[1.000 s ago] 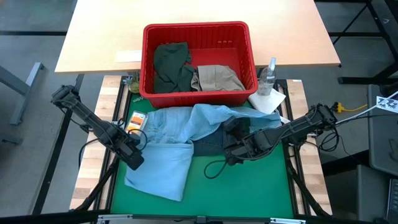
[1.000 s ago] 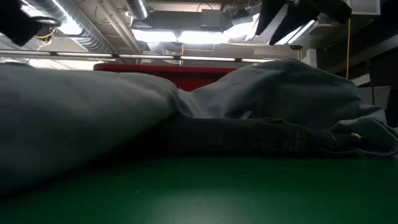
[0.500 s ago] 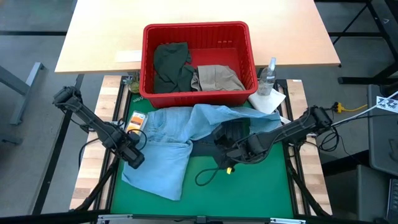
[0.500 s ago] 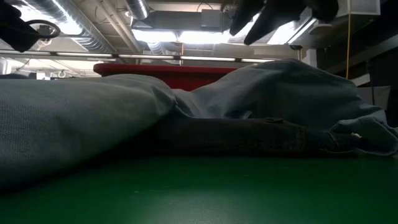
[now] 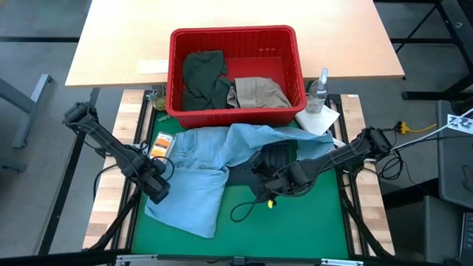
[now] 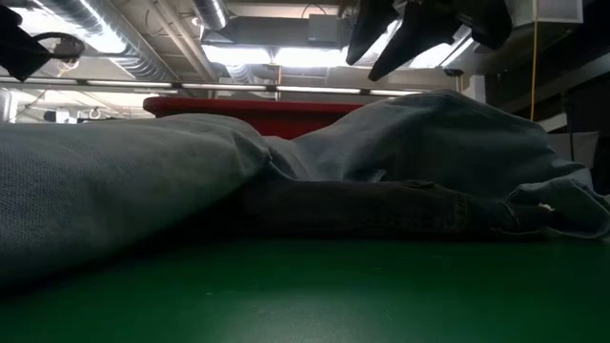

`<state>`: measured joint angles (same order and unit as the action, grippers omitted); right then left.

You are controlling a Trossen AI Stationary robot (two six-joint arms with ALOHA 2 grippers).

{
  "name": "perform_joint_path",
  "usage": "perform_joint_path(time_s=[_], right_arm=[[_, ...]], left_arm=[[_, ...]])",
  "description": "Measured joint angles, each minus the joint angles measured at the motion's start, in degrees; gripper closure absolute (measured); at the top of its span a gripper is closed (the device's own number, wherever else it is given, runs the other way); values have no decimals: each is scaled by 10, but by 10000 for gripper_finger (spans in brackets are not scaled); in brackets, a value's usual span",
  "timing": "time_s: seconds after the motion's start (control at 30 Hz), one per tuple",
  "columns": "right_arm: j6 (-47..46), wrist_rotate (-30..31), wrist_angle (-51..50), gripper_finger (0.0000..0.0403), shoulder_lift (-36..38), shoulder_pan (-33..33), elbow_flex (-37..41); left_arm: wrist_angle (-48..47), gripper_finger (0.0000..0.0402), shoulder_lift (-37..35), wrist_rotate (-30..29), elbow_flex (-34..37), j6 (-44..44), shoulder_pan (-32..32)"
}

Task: Fold laundry
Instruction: Fold the light blue jeans

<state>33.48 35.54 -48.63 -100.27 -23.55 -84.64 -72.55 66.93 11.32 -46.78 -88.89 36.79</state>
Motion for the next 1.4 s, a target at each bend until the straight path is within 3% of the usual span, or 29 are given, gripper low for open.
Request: perform_joint_path(time_s=[0.17,0.27,0.5,0.57,0.8,1.1,1.4], right_arm=[[1,-6,43,231,0,19,0],[1,-12,86,231,-4,40,0],[64,-171,227,231,-45,86,0],[83,-199,282,231,-63,91,0],[119,-171,399,231,-115,97,0],[119,-147,400,231,-158,101,0],[118,-104,382,231,-207,106,-1]], left_arm=[[7,311,-26,-13,-20,9,14],[61,319,-30,-59,-31,6,22],[258,332,-12,-250,-31,45,45],[298,335,1,-275,-31,68,53],[385,350,89,-284,-31,119,76],[595,380,226,-306,-31,224,79],[634,400,313,-293,-31,217,85]])
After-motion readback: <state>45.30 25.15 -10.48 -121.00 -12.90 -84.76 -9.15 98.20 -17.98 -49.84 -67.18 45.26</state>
